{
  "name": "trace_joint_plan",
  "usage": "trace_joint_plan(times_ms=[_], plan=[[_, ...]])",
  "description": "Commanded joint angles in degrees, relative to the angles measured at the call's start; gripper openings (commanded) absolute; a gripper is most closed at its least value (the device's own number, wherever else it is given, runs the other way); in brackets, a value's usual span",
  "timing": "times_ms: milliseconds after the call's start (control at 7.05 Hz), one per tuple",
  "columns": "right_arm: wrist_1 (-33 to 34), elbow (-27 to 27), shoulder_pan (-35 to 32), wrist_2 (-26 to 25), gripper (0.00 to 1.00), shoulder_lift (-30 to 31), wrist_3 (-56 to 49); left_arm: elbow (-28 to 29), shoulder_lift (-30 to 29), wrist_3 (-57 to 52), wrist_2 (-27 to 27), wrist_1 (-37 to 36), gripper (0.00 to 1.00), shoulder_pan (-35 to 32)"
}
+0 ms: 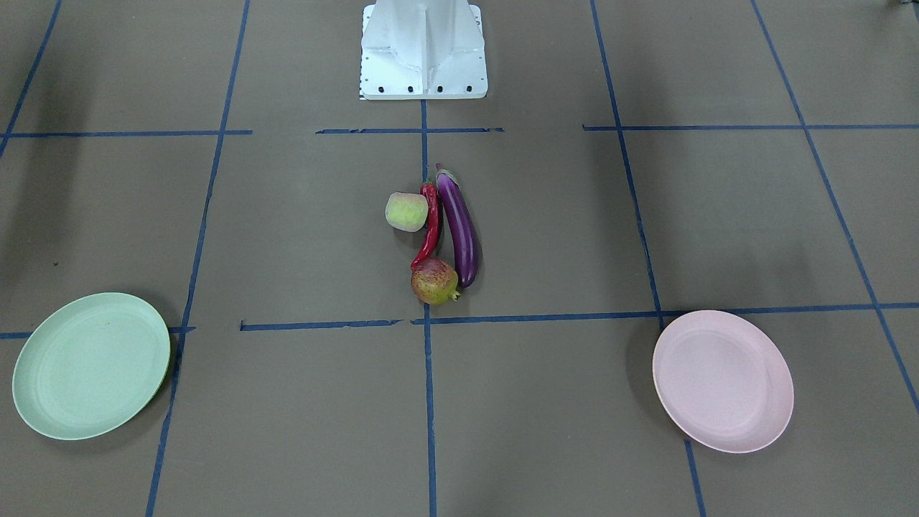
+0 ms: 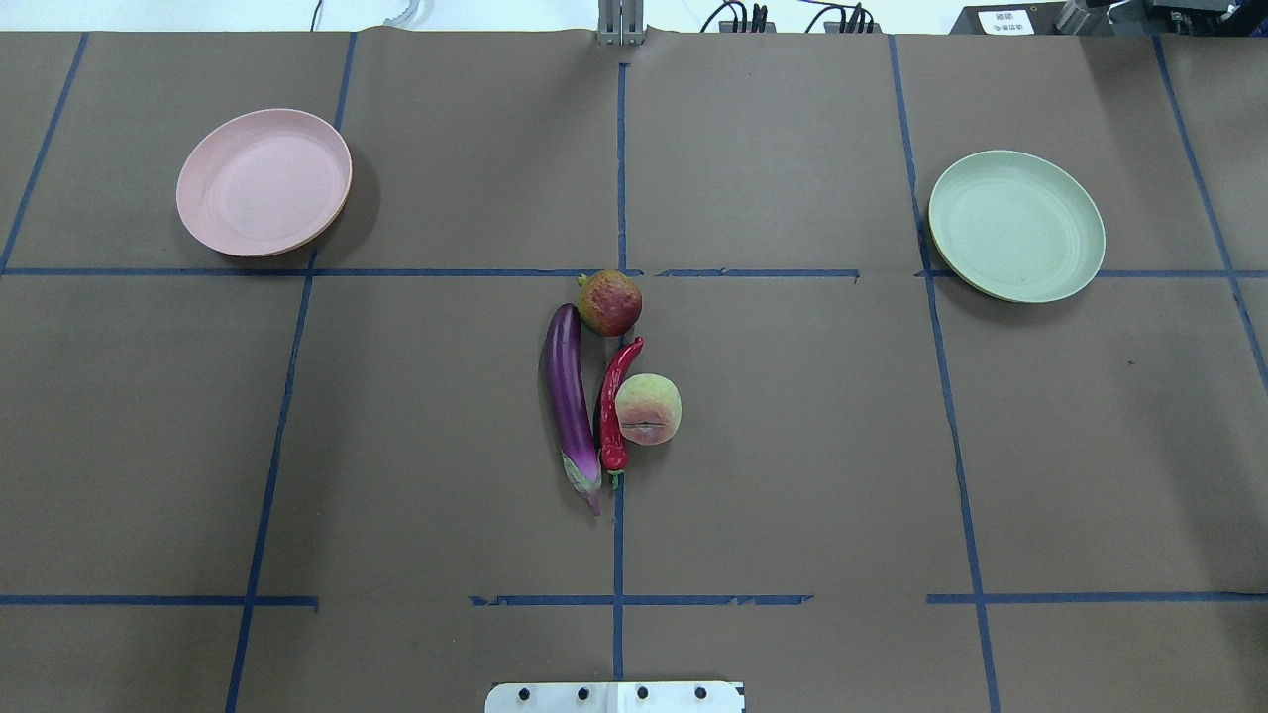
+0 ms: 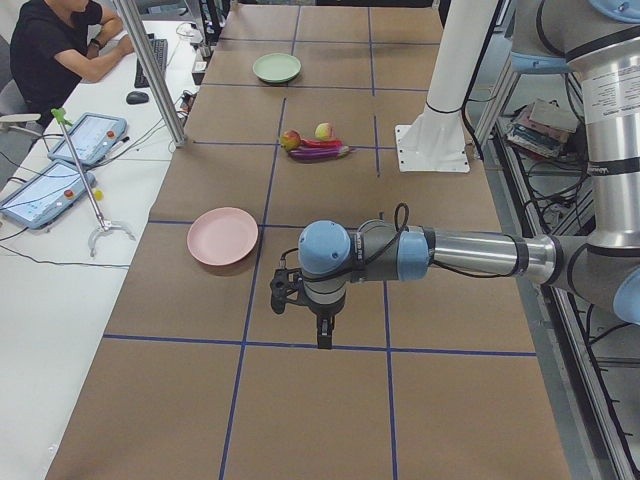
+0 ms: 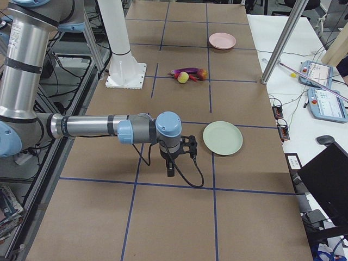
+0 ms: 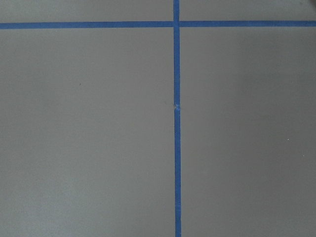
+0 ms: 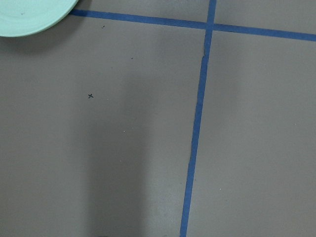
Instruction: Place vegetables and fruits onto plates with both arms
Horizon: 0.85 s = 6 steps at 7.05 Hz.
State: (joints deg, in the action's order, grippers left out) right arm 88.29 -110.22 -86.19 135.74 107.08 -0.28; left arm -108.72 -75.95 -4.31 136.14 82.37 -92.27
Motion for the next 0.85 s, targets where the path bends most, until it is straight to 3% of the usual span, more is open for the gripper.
trace_joint_plan(times_ms=[0,426,709], plan=[[-0.31,0.01,-0.03,0.14,1.00,0.06,0.02,-0.18,0.10,0.00,0.00,-0.11,1.00,-0.01],[-3.10,0.01,0.58,0.05,1.00,0.06,-0.16,-1.50,1.33,0.09,0.00,-0.11,1.00,0.08],[-8.01,-0.08,5.30,0.40,1.00,-0.47,0.37,-1.50,1.33,0.09,0.00,-0.20,1.00,0.08]])
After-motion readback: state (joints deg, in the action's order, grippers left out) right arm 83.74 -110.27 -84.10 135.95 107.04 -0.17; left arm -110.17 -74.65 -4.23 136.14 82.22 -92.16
